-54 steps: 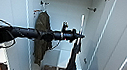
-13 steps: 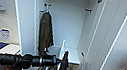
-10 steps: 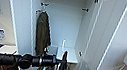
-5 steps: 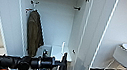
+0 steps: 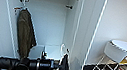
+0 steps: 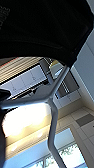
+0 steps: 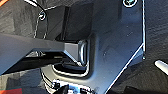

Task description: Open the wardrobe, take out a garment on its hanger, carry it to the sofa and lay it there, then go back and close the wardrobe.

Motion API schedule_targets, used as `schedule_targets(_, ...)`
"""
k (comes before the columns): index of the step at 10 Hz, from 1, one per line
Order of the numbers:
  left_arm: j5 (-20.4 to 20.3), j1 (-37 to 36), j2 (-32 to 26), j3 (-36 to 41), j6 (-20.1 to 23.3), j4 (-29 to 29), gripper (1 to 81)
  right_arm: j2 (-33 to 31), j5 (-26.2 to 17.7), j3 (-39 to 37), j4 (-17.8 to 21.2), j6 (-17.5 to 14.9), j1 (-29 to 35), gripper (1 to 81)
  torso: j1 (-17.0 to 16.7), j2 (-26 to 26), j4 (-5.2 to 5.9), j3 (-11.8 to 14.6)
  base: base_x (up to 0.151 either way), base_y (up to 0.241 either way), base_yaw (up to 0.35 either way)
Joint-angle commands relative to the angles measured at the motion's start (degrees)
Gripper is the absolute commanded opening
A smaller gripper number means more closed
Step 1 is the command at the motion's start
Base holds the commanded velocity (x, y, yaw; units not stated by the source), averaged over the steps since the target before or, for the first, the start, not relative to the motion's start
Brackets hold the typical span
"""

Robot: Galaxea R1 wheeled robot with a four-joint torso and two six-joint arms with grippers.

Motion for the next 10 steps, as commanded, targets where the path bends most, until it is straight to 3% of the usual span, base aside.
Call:
schedule_targets(1, -2.5, -8.1, -1.1, 2.1, 0.5, 2.1, 1.0, -0.9, -3.0, 0.5, -0.3, 0.0, 1.6, 81.1, 0.0, 0.0, 0.0, 0.0, 0.0, 0.0, -0.234)
schedule_targets(7, -2.6, -8.0, -0.4, 2.5, 0.5, 2.6, 1.0, 0.2, -2.9, -0.3, -0.2, 0.0, 1.4, 81.1, 0.0, 0.0, 0.0, 0.0, 0.0, 0.0, -0.235)
schedule_targets(10, -2.5, -8.5, 5.7, -3.6, 0.1, 2.3, 1.0, 0.4, -2.8, -0.3, -0.2, 0.0, 1.4, 81.1, 0.0, 0.0, 0.0, 0.0, 0.0, 0.0, -0.251)
